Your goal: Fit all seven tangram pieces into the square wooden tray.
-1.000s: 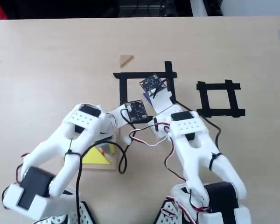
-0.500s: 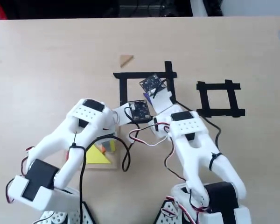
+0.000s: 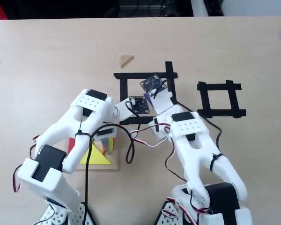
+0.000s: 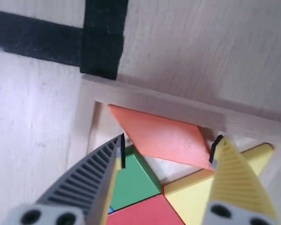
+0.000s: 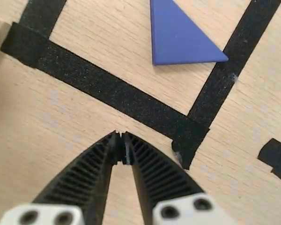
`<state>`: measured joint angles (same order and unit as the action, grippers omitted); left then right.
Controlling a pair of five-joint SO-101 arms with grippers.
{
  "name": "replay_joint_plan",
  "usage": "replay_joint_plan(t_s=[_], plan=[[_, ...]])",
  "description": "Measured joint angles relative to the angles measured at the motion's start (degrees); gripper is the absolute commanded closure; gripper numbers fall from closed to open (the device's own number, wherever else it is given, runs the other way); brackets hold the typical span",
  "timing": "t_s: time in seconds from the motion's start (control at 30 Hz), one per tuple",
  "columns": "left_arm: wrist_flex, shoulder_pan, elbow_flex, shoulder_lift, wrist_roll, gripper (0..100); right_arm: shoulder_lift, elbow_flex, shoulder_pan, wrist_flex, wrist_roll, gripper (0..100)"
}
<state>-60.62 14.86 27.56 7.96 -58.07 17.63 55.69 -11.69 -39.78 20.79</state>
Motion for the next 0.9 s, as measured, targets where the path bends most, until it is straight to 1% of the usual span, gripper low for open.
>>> replay_joint_plan(t_s=[0.27,0.4,0.53,0.63,0.77,0.9], plan=[[-1.2,1.3,-1.8,0.6,0.0,70,0.0,0.0,0.0,0.0,0.0,98.7],[-2.4,1.3,-3.9,3.5,0.0,70,0.0,0.0,0.0,0.0,0.0,98.7],[-5.6,1.3,-8.9,8.0,0.0,70,0.0,0.0,0.0,0.0,0.0,98.7],[-7.4,1.3,-11.5,10.5,0.0,76,0.0,0.0,0.0,0.0,0.0,98.7],[-7.6,1.6,-12.0,10.6,0.1,84,0.0,0.0,0.0,0.0,0.0,98.7],[-7.8,1.8,-12.0,10.5,1.8,89,0.0,0.0,0.0,0.0,0.0,98.7]])
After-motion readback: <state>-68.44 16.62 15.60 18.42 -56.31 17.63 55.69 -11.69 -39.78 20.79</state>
